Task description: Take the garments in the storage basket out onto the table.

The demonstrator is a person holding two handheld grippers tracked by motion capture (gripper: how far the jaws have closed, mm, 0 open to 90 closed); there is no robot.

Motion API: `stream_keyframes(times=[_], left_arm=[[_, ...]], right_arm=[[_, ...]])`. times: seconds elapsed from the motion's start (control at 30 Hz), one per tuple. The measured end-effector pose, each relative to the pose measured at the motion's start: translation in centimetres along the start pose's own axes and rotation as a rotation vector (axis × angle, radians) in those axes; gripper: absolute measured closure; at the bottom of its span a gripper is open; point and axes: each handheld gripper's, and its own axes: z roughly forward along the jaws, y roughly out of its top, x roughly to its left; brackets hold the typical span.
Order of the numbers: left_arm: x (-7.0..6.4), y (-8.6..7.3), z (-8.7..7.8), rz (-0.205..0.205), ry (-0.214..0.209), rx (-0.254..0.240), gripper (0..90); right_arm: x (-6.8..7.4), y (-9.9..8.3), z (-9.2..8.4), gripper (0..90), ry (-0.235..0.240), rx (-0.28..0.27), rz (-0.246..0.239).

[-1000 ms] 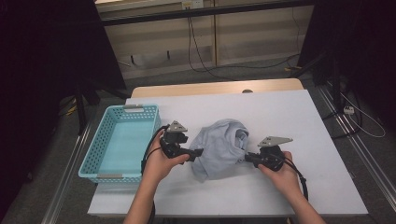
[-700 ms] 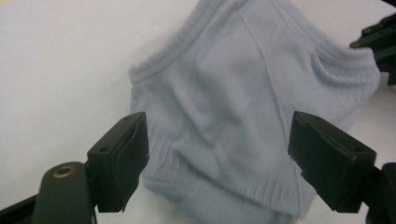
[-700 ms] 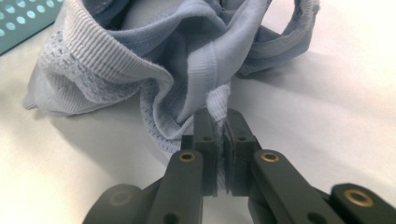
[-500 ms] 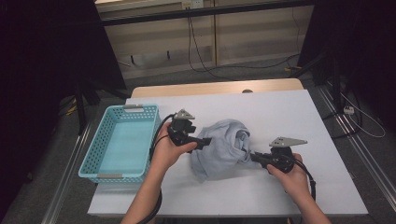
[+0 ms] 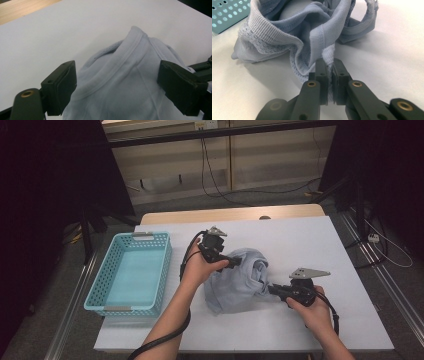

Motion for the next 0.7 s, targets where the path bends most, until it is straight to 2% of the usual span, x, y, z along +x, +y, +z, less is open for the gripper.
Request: stream_keyframes(times=[0.07, 0.13, 0.17, 0.23, 0.33, 0.4, 0.47, 0.57, 0.7], left_arm=[[-0.2, 0.0, 0.7, -0.006, -0.011, -0.002, 15.0], [-0.5, -0.1, 1.4, -0.006, -0.024, 0.023, 18.2], [-0.7, -0.2, 1.6, -0.017, -0.027, 0.037, 22.0], [-0.9, -0.5, 1.9, -0.021, -0.040, 0.035, 29.0], [-0.9, -0.8, 2.0, -0.036, -0.061, 0.038, 44.0], [-1.0, -0.9, 1.8, -0.052, -0.084, 0.030, 61.7], [-1.0, -1.0, 1.3, -0.041, -0.077, 0.024, 69.5], [-0.8, -1.2, 0.2, -0.034, -0.074, 0.004, 70.9], [-0.1, -2.0, -2.0, -0.064, -0.070, -0.038, 72.3]], right_arm=[[0.0, 0.0, 0.0, 85.1, -0.002, 0.004, 0.002], [-0.1, -0.1, 0.0, 85.1, -0.001, 0.004, 0.003], [-0.1, -0.1, 0.0, 85.0, -0.002, 0.004, 0.003], [-0.1, -0.1, -0.1, 85.0, -0.006, 0.003, 0.006], [-0.4, -0.1, -0.3, 85.0, -0.011, 0.003, 0.009], [-0.6, -0.1, -0.5, 85.1, -0.015, -0.003, 0.022], [-0.9, -0.1, -0.7, 85.2, -0.022, -0.011, 0.033], [-1.3, -0.1, -1.2, 85.4, -0.034, -0.020, 0.048], [-2.3, -0.2, -2.1, 85.4, -0.052, -0.040, 0.075]])
